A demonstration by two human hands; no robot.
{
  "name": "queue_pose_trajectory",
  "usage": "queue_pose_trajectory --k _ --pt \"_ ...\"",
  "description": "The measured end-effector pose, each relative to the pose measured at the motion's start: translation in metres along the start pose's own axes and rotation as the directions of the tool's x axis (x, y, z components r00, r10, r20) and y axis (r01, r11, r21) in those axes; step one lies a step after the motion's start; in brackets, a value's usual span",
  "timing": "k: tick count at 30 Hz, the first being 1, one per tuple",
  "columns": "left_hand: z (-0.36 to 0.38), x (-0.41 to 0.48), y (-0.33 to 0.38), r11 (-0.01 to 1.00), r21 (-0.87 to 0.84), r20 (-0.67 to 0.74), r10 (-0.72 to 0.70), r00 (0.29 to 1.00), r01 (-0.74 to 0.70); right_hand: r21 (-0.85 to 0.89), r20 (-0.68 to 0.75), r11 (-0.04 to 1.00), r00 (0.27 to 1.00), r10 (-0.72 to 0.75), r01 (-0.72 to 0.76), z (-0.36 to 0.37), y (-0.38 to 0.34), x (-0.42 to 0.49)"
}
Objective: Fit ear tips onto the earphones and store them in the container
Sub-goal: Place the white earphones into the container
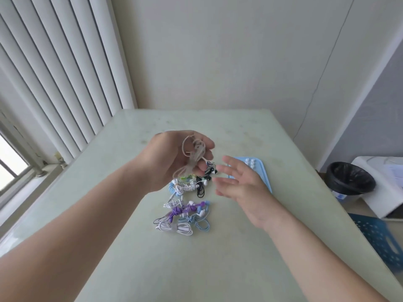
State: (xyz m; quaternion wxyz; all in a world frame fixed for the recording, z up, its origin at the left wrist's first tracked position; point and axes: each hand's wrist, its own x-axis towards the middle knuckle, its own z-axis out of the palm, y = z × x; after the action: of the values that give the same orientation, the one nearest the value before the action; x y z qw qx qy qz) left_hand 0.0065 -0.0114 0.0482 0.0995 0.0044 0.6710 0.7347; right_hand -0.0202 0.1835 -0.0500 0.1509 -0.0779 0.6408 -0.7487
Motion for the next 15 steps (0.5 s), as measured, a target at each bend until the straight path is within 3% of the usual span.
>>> queue_pose_trajectory --k 4,7,12,15 --pt "0.011 -0.004 -0.004 0.986 -0.138 0.224 -0.064 0.973 0.097 0.200 0.237 0.980 0.970 -0.050 0.002 -0.004 -0.015 -0.010" --pt "0.018 0.000 -0.019 0.975 -0.156 0.275 -0.110 0.955 0.157 0.221 0.310 0.975 0.948 -0.064 -0.007 -0.011 -0.017 -0.020" --pt "0.032 0.006 -0.049 0.994 -0.031 0.118 -0.104 0.988 0.108 0.156 0.237 0.988 0.971 -0.019 -0.018 -0.024 -0.004 -0.027" --pt "0.037 0.009 -0.066 0.995 -0.026 0.148 -0.091 0.985 0.096 0.172 0.097 0.985 0.995 -0.008 -0.009 -0.032 0.004 -0.026"
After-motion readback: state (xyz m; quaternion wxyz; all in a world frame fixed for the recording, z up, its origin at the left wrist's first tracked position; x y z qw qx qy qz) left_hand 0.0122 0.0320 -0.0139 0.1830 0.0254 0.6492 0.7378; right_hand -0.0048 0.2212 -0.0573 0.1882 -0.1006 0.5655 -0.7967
